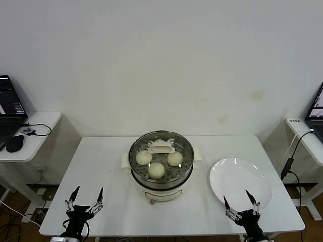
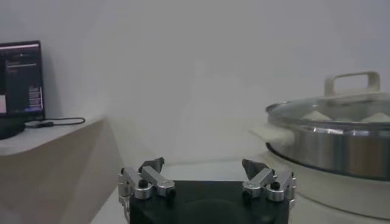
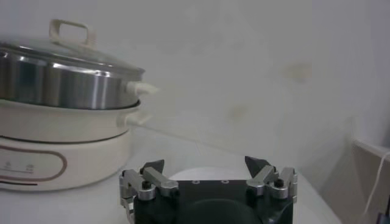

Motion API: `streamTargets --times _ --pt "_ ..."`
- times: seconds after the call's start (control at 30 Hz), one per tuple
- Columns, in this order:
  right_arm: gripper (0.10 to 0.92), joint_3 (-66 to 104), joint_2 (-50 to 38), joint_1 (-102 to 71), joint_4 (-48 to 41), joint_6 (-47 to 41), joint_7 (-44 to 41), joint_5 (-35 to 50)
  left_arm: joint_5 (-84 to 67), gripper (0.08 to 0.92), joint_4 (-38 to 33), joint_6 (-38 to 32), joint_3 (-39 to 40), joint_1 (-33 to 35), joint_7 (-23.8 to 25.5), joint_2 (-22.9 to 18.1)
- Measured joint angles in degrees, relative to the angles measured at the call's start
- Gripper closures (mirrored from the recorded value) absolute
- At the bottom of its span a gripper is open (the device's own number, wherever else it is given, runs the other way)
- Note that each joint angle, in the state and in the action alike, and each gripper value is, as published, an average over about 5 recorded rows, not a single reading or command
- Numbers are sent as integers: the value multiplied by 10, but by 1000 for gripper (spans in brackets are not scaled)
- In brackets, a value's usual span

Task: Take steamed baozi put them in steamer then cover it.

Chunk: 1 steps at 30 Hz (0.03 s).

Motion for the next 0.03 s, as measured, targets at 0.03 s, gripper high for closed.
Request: streamTargets --times 0.03 --pt "202 0 1 0 0 0 0 0 0 177 0 0 0 0 1 0"
